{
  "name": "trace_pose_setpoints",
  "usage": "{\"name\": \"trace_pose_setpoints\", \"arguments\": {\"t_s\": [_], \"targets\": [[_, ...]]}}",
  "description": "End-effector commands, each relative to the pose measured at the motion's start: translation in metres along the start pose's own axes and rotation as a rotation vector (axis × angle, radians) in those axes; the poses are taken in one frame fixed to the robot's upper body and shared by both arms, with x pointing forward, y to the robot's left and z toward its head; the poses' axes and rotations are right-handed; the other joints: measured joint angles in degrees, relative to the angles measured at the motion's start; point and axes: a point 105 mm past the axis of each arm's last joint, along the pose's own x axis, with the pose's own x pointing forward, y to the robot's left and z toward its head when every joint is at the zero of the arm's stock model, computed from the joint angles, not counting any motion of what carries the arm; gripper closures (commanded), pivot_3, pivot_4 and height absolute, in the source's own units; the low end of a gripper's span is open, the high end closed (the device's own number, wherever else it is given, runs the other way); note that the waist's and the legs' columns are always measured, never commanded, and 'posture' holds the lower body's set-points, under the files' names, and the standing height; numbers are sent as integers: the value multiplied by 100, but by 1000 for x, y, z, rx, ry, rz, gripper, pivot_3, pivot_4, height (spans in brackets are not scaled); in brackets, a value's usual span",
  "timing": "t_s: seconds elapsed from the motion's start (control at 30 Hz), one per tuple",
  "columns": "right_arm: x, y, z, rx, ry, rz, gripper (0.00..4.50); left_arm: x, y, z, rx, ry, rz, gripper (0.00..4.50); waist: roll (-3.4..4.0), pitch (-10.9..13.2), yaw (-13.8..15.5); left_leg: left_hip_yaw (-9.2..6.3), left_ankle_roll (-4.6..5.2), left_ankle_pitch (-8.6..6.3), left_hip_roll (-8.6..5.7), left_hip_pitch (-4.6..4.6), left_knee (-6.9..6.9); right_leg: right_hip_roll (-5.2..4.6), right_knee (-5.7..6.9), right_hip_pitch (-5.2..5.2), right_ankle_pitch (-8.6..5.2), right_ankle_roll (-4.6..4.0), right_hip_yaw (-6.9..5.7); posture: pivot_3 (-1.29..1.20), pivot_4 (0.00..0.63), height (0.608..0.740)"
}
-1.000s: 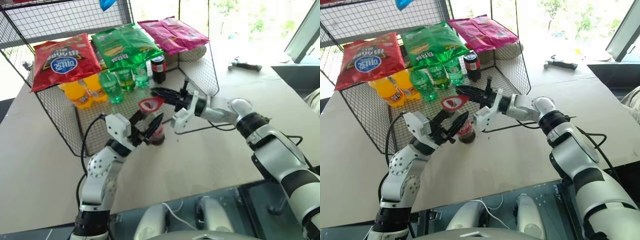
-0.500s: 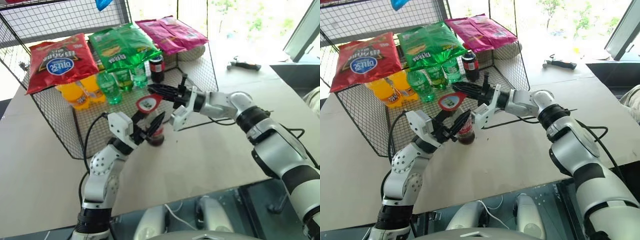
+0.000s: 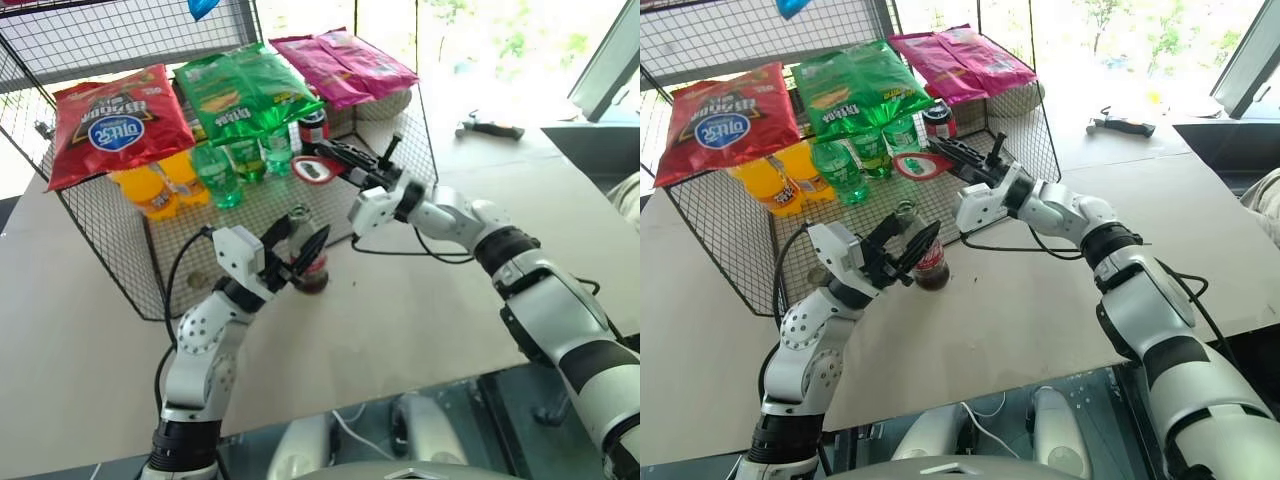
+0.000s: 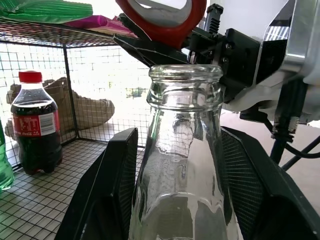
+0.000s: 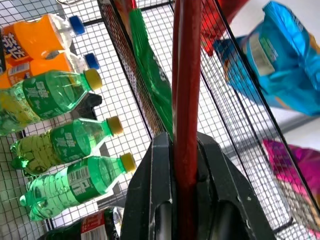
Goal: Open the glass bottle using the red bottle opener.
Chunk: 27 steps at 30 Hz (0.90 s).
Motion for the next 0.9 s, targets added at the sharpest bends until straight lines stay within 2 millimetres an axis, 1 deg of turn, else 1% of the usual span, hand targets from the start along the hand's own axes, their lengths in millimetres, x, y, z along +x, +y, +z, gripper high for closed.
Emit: {"name": "trace_pose_setpoints", "arguments": {"t_s": [0.03,0.1,0.13,0.17,0.23,0.27,0.4,0.43,0.53,0.63,0.7,0.73,0.77,0.83,0.9], "targets": [[-1,-8,-3,38,25,-64,4500,-1,2,3,12,-2,7,2539,0,0,0,0,0,0,0,0,-3,-1,-1,-2,0,0,1,0,150,735],[-2,-5,-2,44,28,-59,4500,-1,2,4,13,-6,6,1506,0,0,-3,1,0,0,1,0,-7,-1,-1,-3,0,0,1,0,150,735],[-3,-4,-2,44,27,-56,4500,-1,2,5,16,-6,7,1381,1,3,-4,1,0,0,1,0,-8,-1,-2,-4,0,0,1,0,150,735],[-3,-3,-1,37,23,-47,4500,-1,2,5,18,-6,8,811,1,3,-6,3,0,0,1,-3,-8,-1,-1,-8,0,0,1,0,150,735],[-4,1,0,28,16,-27,4500,-1,2,5,20,-5,8,190,1,3,-7,5,0,0,1,-15,-8,-1,1,-20,1,1,1,0,150,735],[-5,1,0,35,21,-30,4500,-1,2,5,22,-3,9,60,1,3,-7,5,-1,0,1,-20,-7,-1,1,-25,1,1,1,0,150,735],[-7,3,-3,58,39,-32,4500,-1,3,6,26,1,9,60,1,3,-7,0,-2,1,1,-47,-7,-2,-1,-50,5,7,-1,0,150,735],[-8,4,-4,73,48,-33,4500,-2,2,6,26,3,7,60,1,3,-7,-1,-2,1,1,-51,-7,-2,-2,-53,14,22,-2,0,150,735],[-12,9,-12,189,108,-47,4500,-5,-1,6,20,16,-8,60,1,3,-14,-2,-2,1,1,-57,-7,-2,-7,-57,16,24,-9,0,150,735],[-17,18,-17,323,162,-32,4500,-11,-4,6,18,31,-19,60,2,4,-15,-7,-2,1,3,-59,-7,-3,-9,-57,16,25,-16,0,150,735],[-23,27,-22,461,209,-29,4500,-16,-5,5,17,46,-22,60,2,4,-10,-10,-2,1,3,-61,-5,-5,-8,-56,16,25,-22,0,150,735],[-28,34,-24,560,238,-27,4500,-19,-5,4,16,55,-23,60,3,3,-8,-13,-2,1,4,-61,-5,-5,-8,-55,16,25,-24,0,150,735],[-34,43,-27,695,275,-35,4500,-21,-5,2,17,65,-22,60,3,3,-7,-12,-2,1,4,-61,-4,-6,-6,-55,16,25,-23,0,150,735],[-45,62,-23,921,308,-1,4500,-24,-5,-1,25,88,-30,60,4,3,2,-19,-1,1,7,-61,-2,-7,-5,-52,16,24,-22,0,150,735],[-55,75,-17,1079,335,40,4500,-26,-7,-4,25,106,-44,60,7,5,28,-31,-1,0,8,-68,0,-18,-6,-51,16,24,-22,0,150,735]]}}
